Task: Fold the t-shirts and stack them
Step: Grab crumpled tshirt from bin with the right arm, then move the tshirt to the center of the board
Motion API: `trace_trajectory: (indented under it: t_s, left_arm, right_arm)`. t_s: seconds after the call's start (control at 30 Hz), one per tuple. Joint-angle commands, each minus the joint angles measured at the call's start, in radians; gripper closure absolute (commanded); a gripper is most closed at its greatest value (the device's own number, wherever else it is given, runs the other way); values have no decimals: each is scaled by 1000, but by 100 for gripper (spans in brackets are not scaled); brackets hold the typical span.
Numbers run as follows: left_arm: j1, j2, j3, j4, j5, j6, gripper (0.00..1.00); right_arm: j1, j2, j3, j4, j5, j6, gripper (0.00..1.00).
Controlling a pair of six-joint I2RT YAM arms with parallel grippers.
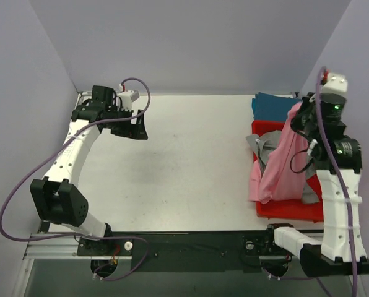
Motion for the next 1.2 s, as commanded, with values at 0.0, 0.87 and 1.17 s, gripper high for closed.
trace_trajectory:
  t_s: [0.0,0.87,1.17]
  left_arm:
    - [34,26,128,67,52,-22,6]
    - [267,60,315,175,-25,-60,6]
    - [249,65,211,152,-50,73,11]
  right_arm:
    - [7,-61,254,223,-238,-109,100]
    - [429,499,686,757,-549,221,100]
    - [391,699,345,563,-444,151,100]
